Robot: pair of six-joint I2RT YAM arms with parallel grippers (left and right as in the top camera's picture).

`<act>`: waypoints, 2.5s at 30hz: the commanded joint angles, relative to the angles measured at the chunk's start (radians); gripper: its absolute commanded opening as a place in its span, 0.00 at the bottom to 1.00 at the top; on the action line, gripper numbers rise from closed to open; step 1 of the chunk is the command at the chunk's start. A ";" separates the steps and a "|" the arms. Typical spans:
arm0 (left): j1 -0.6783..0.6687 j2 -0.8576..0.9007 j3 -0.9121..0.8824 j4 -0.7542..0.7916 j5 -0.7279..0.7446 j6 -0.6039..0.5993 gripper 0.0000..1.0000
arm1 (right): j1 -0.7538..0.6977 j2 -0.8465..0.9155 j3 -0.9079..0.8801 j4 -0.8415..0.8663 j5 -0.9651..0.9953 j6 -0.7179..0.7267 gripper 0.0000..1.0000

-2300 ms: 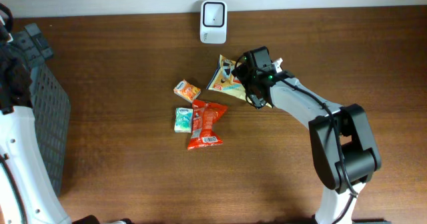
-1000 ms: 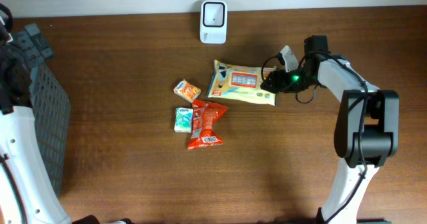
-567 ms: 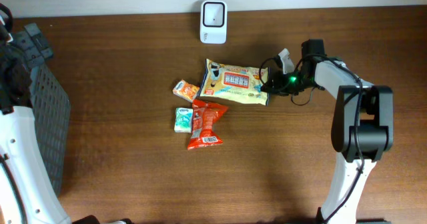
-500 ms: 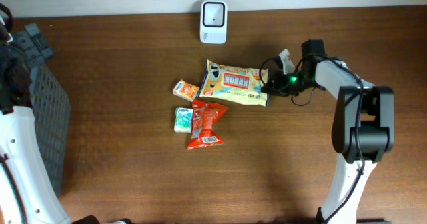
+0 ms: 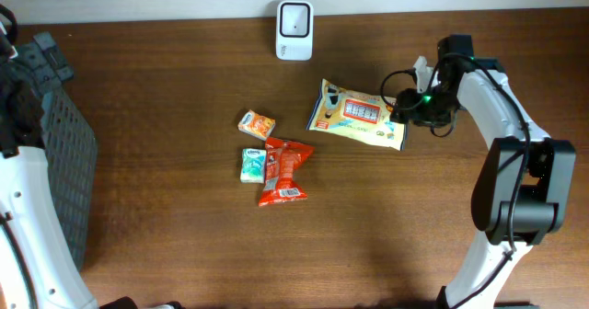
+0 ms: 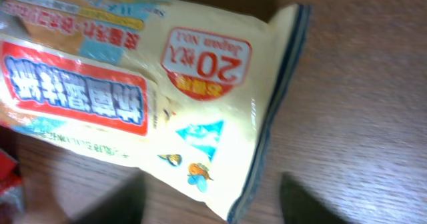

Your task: Scan the item barcode

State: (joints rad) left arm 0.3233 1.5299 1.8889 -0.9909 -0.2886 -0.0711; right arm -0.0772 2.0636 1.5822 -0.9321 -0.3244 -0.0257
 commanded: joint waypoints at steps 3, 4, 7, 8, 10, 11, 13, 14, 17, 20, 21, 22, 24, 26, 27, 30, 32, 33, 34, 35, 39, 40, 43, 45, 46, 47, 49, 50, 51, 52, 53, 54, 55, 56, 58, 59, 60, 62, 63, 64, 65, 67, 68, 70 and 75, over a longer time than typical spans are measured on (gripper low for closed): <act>0.002 0.000 0.000 0.001 -0.004 0.009 0.99 | 0.004 -0.016 0.090 -0.062 0.052 -0.026 0.68; 0.002 0.000 0.000 0.001 -0.004 0.009 0.99 | 0.021 -0.016 0.127 -0.078 0.066 -0.028 0.68; 0.002 0.000 0.000 0.001 -0.004 0.009 0.99 | 0.096 -0.015 0.206 -0.080 0.105 -0.200 0.81; 0.002 0.000 0.000 0.001 -0.004 0.009 0.99 | 0.136 -0.015 0.218 -0.040 0.176 -0.271 0.94; 0.002 0.000 0.000 0.001 -0.004 0.009 0.99 | 0.197 -0.006 0.217 0.043 0.292 -0.392 0.99; 0.002 0.000 0.000 0.001 -0.004 0.009 0.99 | 0.227 0.006 0.217 0.074 0.315 -0.494 0.99; 0.002 0.000 0.000 0.001 -0.004 0.009 0.99 | 0.268 0.034 0.216 0.087 0.315 -0.668 0.99; 0.002 0.000 0.000 0.001 -0.004 0.009 0.99 | 0.281 0.046 0.216 0.087 0.323 -0.707 0.99; 0.002 0.000 0.000 0.001 -0.004 0.009 0.99 | 0.295 0.075 0.214 0.084 0.332 -0.757 0.99; 0.002 0.000 0.000 0.001 -0.004 0.009 0.99 | 0.293 0.088 0.196 0.071 0.278 -0.805 0.99; 0.002 0.000 0.000 0.001 -0.004 0.009 0.99 | 0.293 0.090 0.187 0.068 0.270 -0.813 0.99; 0.002 0.000 0.000 0.001 -0.004 0.009 0.99 | 0.293 0.093 0.181 0.065 0.268 -0.813 0.99; 0.002 0.000 0.000 0.001 -0.004 0.009 0.99 | 0.293 0.103 0.180 0.055 0.245 -0.813 0.99; 0.002 0.000 0.000 0.001 -0.004 0.009 0.99 | 0.293 0.117 0.177 0.045 0.197 -0.813 0.99; 0.002 0.000 0.000 0.001 -0.004 0.009 0.99 | 0.293 0.122 0.176 0.039 0.180 -0.813 0.99; 0.002 0.000 0.000 0.001 -0.004 0.009 0.99 | 0.293 0.171 0.176 0.027 0.141 -0.812 0.99; 0.002 0.000 0.000 0.001 -0.004 0.009 0.99 | 0.293 0.211 0.175 0.031 0.142 -0.812 0.99; 0.002 0.000 0.000 0.001 -0.004 0.009 0.99 | 0.293 0.225 0.175 0.032 0.141 -0.812 0.99; 0.002 0.000 0.000 0.001 -0.004 0.009 0.99 | 0.293 0.238 0.175 0.035 0.142 -0.812 0.99; 0.002 0.000 0.000 0.001 -0.004 0.009 0.99 | 0.292 0.251 0.175 0.039 0.145 -0.811 0.99; 0.002 0.000 0.000 0.001 -0.004 0.009 0.99 | 0.292 0.259 0.177 0.050 0.144 -0.773 0.60; 0.002 0.000 0.000 0.001 -0.004 0.009 0.99 | 0.292 0.256 0.181 0.050 0.144 -0.737 0.47; 0.002 0.000 0.000 0.001 -0.004 0.009 0.99 | 0.293 0.243 0.196 0.048 0.144 -0.637 0.37; 0.002 0.000 0.000 0.001 -0.004 0.009 0.99 | 0.294 0.226 0.238 0.016 0.143 -0.570 0.30; 0.002 0.000 0.000 0.001 -0.004 0.009 0.99 | 0.296 0.219 0.262 -0.003 0.143 -0.558 0.24; 0.002 0.000 0.000 0.001 -0.004 0.009 0.99 | 0.300 0.213 0.293 -0.027 0.140 -0.556 0.20; 0.002 0.000 0.000 0.001 -0.004 0.009 0.99 | 0.315 0.200 0.382 -0.091 0.141 -0.556 0.13; 0.002 0.000 0.000 0.001 -0.004 0.009 0.99 | 0.323 0.197 0.419 -0.110 0.141 -0.557 0.13; 0.002 0.000 0.000 0.001 -0.004 0.009 0.99 | 0.336 0.193 0.467 -0.126 0.147 -0.557 0.13; 0.002 0.000 0.000 0.001 -0.004 0.009 0.99 | 0.347 0.192 0.503 -0.128 0.157 -0.563 0.11; 0.002 0.000 0.000 0.001 -0.004 0.009 0.99 | 0.360 0.192 0.544 -0.121 0.172 -0.575 0.11; 0.002 0.000 0.000 0.001 -0.004 0.009 0.99 | 0.378 0.192 0.573 -0.089 0.205 -0.600 0.09; 0.002 0.000 0.000 0.001 -0.004 0.009 0.99 | 0.393 0.192 0.583 -0.057 0.240 -0.657 0.08; 0.002 0.000 0.000 0.001 -0.004 0.009 0.99 | 0.405 0.192 0.584 -0.027 0.266 -0.701 0.07; 0.002 0.000 0.000 0.001 -0.004 0.009 0.99 | 0.428 0.196 0.583 0.034 0.285 -0.818 0.04; 0.002 0.000 0.000 0.001 -0.004 0.009 0.99 | 0.439 0.200 0.583 0.072 0.283 -0.870 0.04; 0.002 0.000 0.000 0.001 -0.004 0.009 0.99 | 0.447 0.202 0.582 0.127 0.278 -0.907 0.04; 0.002 0.000 0.000 0.001 -0.004 0.009 0.99 | 0.458 0.214 0.581 0.260 0.237 -0.943 0.04; 0.002 0.000 0.000 0.001 -0.004 0.009 0.99 | 0.459 0.218 0.581 0.319 0.211 -0.943 0.04; 0.002 0.000 0.000 0.001 -0.004 0.009 0.99 | 0.459 0.229 0.581 0.389 0.173 -0.942 0.04; 0.002 0.000 0.000 0.001 -0.004 0.009 0.99 | 0.459 0.234 0.581 0.441 0.150 -0.931 0.04; 0.002 0.000 0.000 0.001 -0.004 0.009 0.99 | 0.459 0.266 0.581 0.613 0.119 -0.813 0.04; 0.002 0.000 0.000 0.001 -0.004 0.009 0.99 | 0.459 0.273 0.581 0.655 0.105 -0.784 0.04; 0.002 0.000 0.000 0.001 -0.004 0.009 0.99 | 0.459 0.301 0.581 0.768 0.050 -0.716 0.04; 0.002 0.000 0.000 0.001 -0.004 0.009 0.99 | 0.464 0.356 0.581 0.887 0.021 -0.687 0.04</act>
State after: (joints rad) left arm 0.3233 1.5299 1.8889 -0.9905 -0.2890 -0.0711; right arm 0.3851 2.3806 2.1494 -0.0711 -0.2584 -0.7612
